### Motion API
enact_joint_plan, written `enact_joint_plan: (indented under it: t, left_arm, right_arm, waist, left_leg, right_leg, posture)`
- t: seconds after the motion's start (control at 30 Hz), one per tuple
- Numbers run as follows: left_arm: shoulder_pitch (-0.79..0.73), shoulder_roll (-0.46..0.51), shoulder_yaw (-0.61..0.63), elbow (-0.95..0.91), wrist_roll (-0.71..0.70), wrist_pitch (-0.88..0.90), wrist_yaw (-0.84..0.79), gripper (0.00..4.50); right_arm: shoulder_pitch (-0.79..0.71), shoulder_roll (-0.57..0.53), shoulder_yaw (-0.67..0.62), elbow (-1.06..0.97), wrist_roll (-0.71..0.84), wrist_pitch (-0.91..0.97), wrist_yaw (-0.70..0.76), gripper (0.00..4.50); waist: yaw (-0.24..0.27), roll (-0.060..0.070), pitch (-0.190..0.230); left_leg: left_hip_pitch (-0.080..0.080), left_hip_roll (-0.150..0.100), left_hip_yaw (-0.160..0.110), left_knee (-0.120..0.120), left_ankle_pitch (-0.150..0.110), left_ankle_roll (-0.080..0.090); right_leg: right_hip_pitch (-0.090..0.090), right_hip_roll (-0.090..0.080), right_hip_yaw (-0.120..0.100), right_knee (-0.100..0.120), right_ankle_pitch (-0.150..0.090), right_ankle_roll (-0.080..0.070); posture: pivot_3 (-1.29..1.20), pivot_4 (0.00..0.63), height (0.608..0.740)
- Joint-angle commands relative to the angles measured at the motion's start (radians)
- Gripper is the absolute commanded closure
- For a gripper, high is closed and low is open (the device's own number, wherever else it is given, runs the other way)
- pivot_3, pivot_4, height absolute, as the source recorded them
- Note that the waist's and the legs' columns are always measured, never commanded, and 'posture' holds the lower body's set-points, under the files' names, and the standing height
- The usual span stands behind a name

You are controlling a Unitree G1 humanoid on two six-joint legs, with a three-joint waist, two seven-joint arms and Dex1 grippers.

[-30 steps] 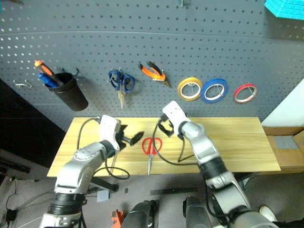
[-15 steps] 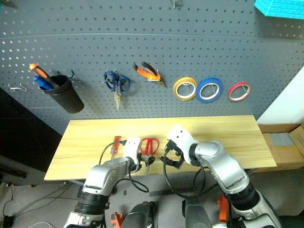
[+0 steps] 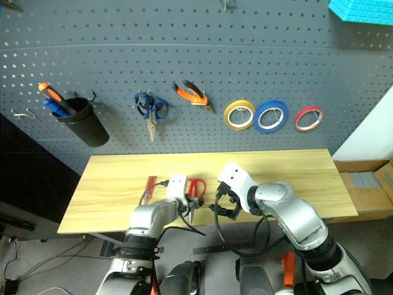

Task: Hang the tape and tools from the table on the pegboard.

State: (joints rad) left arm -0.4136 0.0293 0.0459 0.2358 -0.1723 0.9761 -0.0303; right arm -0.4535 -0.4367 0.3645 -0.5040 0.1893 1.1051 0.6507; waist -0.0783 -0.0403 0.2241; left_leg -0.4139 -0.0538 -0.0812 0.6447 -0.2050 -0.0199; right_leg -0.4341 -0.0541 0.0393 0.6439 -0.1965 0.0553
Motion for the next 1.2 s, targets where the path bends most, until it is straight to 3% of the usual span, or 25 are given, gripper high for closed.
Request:
enact_joint_plan:
  t: [0.03, 0.33, 0.77, 0.97, 1.2]
  left_arm:
    - [0.033, 0.008, -0.006, 0.027, 0.006, -0.001, -0.016, 1.28]
    - [0.070, 0.038, 0.002, -0.002, 0.010, -0.088, -0.045, 4.48]
    - [0.133, 0.100, -0.031, -0.111, 0.042, -0.169, -0.077, 4.48]
    - [0.170, 0.186, -0.043, -0.279, 0.065, -0.245, -0.121, 4.48]
    - [0.294, 0.300, -0.042, -0.513, 0.092, -0.471, -0.205, 4.48]
  right_arm:
    - [-0.035, 0.041, -0.096, -0.036, 0.067, 0.062, -0.017, 0.00]
    - [-0.063, 0.054, -0.154, -0.027, 0.133, 0.117, -0.061, 0.00]
    - [-0.056, 0.042, -0.169, -0.036, 0.183, 0.119, -0.095, 0.00]
    - [-0.045, 0.029, -0.187, -0.067, 0.211, 0.102, -0.097, 0.00]
    - [-0.001, -0.049, -0.150, -0.136, 0.163, -0.146, -0.054, 0.00]
  waist:
    - [-0.004, 0.000, 0.000]
    - [-0.008, 0.000, 0.000]
    - [-0.010, 0.000, 0.001]
    - [-0.009, 0.001, 0.003]
    - [-0.006, 0.001, 0.003]
  left_leg:
    - [0.000, 0.000, 0.000, 0.000, 0.000, 0.000]
    - [0.010, 0.000, -0.001, -0.002, -0.002, 0.002]
    - [0.011, 0.000, 0.000, -0.003, -0.002, 0.001]
    - [0.010, 0.001, 0.000, -0.007, -0.002, 0.002]
    - [0.009, 0.002, 0.000, -0.017, -0.005, 0.002]
  right_leg:
    - [0.001, 0.000, 0.000, 0.000, 0.000, 0.000]
    - [0.012, -0.001, 0.000, -0.003, -0.002, 0.002]
    - [0.012, -0.001, 0.000, -0.004, -0.004, 0.000]
    - [0.011, -0.001, 0.000, -0.008, -0.004, 0.001]
    - [0.010, -0.001, 0.000, -0.017, -0.004, 0.000]
  posture:
    - [-0.17, 0.201, 0.740]
    - [-0.17, 0.202, 0.740]
    - [-0.17, 0.212, 0.740]
    - [-0.16, 0.218, 0.740]
    - [-0.14, 0.218, 0.740]
